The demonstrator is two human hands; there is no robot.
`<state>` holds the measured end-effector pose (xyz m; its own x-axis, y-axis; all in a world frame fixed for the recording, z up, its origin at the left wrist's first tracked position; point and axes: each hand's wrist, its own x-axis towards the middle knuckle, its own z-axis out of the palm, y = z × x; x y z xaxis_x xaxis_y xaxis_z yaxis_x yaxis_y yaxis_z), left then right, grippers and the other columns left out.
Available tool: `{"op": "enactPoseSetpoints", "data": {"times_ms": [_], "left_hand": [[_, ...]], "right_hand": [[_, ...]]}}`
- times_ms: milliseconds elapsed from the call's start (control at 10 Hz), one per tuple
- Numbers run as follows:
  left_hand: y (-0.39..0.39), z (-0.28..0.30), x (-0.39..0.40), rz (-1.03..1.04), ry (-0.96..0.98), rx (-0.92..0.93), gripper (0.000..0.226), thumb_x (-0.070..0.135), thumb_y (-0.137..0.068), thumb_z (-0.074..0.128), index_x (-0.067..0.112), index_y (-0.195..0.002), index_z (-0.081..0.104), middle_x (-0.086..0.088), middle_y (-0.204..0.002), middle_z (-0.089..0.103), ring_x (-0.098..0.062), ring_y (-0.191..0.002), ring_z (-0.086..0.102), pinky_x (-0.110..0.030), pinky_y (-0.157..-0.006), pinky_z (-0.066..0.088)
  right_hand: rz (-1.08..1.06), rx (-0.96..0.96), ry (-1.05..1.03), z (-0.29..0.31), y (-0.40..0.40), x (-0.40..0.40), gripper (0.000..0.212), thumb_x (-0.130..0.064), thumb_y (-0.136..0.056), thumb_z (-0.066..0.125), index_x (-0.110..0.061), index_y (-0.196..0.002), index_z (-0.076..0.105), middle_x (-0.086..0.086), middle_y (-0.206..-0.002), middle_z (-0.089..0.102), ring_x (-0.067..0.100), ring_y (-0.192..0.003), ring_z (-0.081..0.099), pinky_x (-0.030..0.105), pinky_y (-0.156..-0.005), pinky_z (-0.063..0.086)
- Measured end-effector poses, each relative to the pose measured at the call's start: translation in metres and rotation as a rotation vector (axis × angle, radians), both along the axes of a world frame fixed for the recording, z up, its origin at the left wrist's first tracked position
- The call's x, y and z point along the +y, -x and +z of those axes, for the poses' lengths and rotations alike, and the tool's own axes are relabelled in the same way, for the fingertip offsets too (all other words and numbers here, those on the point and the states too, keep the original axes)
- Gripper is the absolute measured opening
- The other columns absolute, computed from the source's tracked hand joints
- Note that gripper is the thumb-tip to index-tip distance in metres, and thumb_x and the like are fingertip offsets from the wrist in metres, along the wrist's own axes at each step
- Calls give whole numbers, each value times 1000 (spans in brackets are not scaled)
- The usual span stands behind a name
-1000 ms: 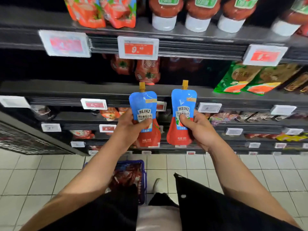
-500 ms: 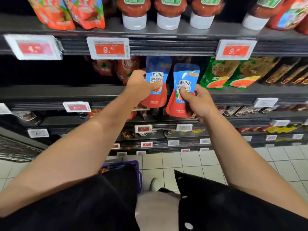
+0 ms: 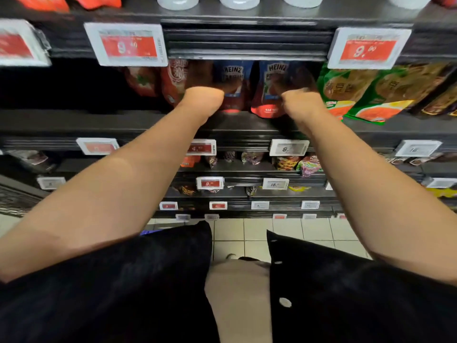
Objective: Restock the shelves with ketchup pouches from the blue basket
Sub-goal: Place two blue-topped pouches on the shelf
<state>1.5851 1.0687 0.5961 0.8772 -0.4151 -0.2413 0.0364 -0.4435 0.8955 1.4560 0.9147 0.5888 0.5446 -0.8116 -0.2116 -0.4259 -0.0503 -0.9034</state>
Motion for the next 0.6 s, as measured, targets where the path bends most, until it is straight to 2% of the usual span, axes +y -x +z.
{"op": "enactPoseSetpoints", "data": {"times_ms": [100,200,300,400,500,600], "left_hand": [[-1,-5,-3,-53,11,46,51,33,-90,75,2,-127,61,-4,-101,70,14,-59,64,-7,-55,50],[12,-6,-3,-42,-56,-123,75,21,-80,83,2,-143,47,-4,-113,67,7,-95,67,-3,-69,41],[24,-15,-11,-30,-49,-292,91,19,-74,87,9,-149,36,-12,-137,57,-24,-126,55,-12,-92,40],[23,-26,-18,-17,-39,-303,89,5,-77,78,7,-151,30,-17,-138,53,-30,-129,52,-35,-107,46],[16,-28,-28,3,-116,-297,86,7,-81,73,11,-153,26,-18,-139,51,-33,-128,51,-32,-103,46],[7,-25,-44,42,-133,-308,70,17,-86,71,8,-145,35,-16,-137,54,-33,-127,52,-31,-99,42]], "right_hand": [[-16,-220,39,-6,-8,6,50,-18,-98,64,-7,-144,48,10,-140,59,24,-127,58,32,-110,43],[12,-280,60,-12,-6,11,52,-15,-96,68,-5,-142,48,11,-136,61,23,-123,60,41,-111,44],[72,-180,117,-22,-5,9,64,-14,-93,70,-1,-148,39,17,-140,58,26,-128,57,38,-112,43],[112,-3,279,-30,-3,10,73,-16,-93,67,1,-152,29,20,-149,47,31,-136,48,38,-115,36],[70,167,336,-39,-5,9,56,-26,-100,55,3,-145,40,18,-147,46,31,-134,46,31,-108,35],[105,273,259,-36,-18,9,45,-20,-105,41,4,-142,45,23,-144,49,34,-132,47,35,-105,35]]}}
